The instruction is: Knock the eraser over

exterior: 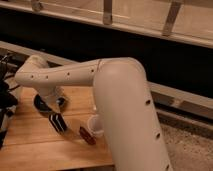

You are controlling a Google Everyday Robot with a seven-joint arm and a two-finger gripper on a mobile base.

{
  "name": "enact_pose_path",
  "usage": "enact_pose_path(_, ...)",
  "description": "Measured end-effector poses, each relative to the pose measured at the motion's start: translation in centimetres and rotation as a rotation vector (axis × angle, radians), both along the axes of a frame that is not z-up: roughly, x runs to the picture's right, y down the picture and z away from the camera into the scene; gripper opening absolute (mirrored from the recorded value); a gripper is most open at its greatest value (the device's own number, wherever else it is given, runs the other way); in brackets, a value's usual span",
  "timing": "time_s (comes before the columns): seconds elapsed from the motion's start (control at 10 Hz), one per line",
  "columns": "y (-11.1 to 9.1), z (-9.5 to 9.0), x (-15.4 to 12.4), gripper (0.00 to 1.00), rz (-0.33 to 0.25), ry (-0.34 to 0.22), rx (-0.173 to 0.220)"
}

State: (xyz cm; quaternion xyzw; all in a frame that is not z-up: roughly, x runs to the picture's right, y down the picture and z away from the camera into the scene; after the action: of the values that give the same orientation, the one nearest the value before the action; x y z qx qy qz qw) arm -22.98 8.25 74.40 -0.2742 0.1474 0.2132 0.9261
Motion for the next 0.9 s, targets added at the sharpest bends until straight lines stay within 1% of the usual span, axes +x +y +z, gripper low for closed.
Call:
enact_pose_path(0.1,-0.2,0.1,-0.2,0.57,-0.006,-0.003,0.009)
enact_pose_path(0.2,-0.3,0.0,-0.6,0.65,-0.012,-0.007,0.012)
enact_pose_path(0.3,-0.2,-0.1,-0.9,0.68,-0.016,-0.009,0.011)
enact_pose_path(0.4,-0.2,-0.1,-1.0,0.65,-0.018,-0.009,0.011)
enact_pose_path(0.5,-0.3,-0.1,-0.9,0.59,-0.017,-0.008,0.011)
enact_pose_path(0.6,-0.3,-0.1,-0.8,0.55,-0.02,-0.008,0.013)
enact_pose_path(0.7,-0.3,-0.1,-1.1,0.55,-0.024,-0.011,0.017)
enact_pose_path(0.8,-0.3,-0.2,-1.4,0.6,-0.027,-0.014,0.019)
enact_pose_path(0.9,-0.4,-0.3,-1.5,0.72,-0.03,-0.014,0.02)
